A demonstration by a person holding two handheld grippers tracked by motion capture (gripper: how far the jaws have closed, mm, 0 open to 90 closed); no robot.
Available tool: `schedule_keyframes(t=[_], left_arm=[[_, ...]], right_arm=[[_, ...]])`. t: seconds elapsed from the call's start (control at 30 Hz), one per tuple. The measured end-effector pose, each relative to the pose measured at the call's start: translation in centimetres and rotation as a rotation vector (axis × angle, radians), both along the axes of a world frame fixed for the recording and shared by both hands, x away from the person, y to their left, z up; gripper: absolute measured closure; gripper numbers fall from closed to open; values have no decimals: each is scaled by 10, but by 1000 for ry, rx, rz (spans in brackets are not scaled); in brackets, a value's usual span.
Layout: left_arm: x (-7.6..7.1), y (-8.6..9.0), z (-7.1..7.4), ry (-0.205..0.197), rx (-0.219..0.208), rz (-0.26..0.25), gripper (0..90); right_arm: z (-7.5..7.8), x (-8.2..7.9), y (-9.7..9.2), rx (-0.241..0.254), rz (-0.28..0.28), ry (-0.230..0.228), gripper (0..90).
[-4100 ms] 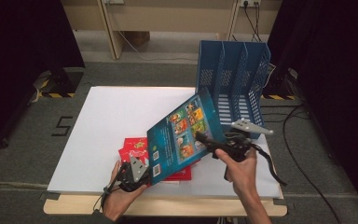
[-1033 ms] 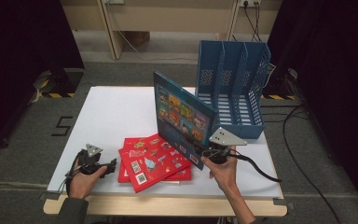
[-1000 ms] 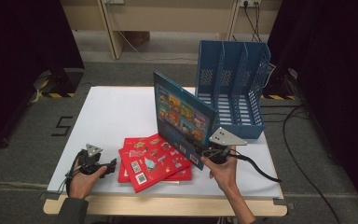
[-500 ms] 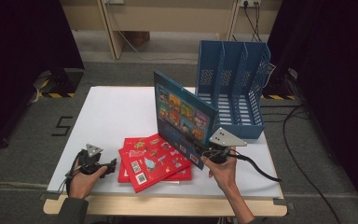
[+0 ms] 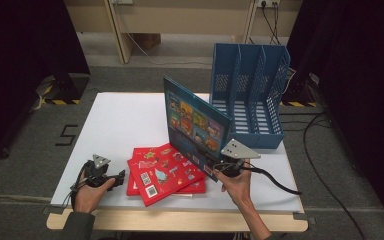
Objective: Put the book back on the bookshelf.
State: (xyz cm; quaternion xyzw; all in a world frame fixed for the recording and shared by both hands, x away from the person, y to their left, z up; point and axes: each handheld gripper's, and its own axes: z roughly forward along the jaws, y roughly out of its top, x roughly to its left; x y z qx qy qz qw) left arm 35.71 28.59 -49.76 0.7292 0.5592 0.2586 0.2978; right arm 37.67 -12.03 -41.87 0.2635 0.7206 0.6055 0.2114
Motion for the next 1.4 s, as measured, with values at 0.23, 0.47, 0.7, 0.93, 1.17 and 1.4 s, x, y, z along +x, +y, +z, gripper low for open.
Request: schedule_keyframes(t=[0.23,0.47,0.7,0.93,1.17,1.4], left_arm=[[0,0,0,1,-1,0,160],[0,1,0,5,-3,0,157],[0,1,0,5,-5,1,158],[1,1,0,4,-3,-2,158],[0,1,0,6,-2,0,158],[1,1,0,6,-3,-2,157]], right_arm=[[-2,-1,-1,-15,-33,-33,804],[3,1,-2,6,-16,-48,819],[18,-1,-6,13,-37,-79,823],[26,-2,-23,61,-85,-84,824],[44,-9,-46,93,-128,-121,824],[61,-11,-77,144,-214,-144,824]])
